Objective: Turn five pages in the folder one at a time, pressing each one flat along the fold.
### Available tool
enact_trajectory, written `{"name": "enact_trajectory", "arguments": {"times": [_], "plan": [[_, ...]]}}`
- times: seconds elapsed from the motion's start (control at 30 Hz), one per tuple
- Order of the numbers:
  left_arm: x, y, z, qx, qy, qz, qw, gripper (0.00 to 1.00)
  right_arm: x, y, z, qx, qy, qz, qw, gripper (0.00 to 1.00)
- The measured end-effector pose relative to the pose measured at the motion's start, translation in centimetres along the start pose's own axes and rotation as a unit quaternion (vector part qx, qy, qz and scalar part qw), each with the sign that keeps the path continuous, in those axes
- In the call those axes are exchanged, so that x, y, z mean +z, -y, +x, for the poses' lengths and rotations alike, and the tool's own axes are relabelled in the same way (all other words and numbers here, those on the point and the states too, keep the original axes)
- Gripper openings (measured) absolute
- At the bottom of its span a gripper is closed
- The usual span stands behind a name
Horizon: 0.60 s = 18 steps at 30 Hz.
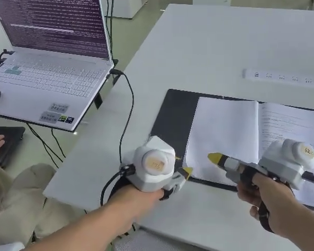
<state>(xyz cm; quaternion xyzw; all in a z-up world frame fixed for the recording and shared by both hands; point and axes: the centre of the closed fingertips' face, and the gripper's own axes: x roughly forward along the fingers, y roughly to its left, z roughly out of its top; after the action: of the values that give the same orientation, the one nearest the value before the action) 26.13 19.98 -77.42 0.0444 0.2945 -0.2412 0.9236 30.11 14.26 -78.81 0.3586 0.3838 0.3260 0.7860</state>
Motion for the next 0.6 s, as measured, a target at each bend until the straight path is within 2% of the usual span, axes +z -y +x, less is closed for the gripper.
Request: {"name": "enact_trajectory", "arguments": {"times": [0.17,0.3,0.43,0.6], "plan": [[0.2,0.8,2.3,-0.005,-0.005,0.011,0.9999,0.18,2.2,1.9,-2.1,-0.013,0.025,0.013,0.9995,0.03],[-0.4,0.9,4.1,0.001,-0.017,0.017,0.9997,0.18,3.8,3.2,-3.5,-0.022,0.042,0.021,0.9987,0.03],[-0.7,0.5,4.9,0.014,-0.019,0.01,0.9997,0.17,5.7,4.2,-4.7,-0.028,0.059,0.027,0.9975,0.02],[-1.5,0.3,5.1,0.024,-0.032,0.011,0.9991,0.17,7.2,5.0,-5.4,-0.03,0.064,0.03,0.997,0.02]]}}
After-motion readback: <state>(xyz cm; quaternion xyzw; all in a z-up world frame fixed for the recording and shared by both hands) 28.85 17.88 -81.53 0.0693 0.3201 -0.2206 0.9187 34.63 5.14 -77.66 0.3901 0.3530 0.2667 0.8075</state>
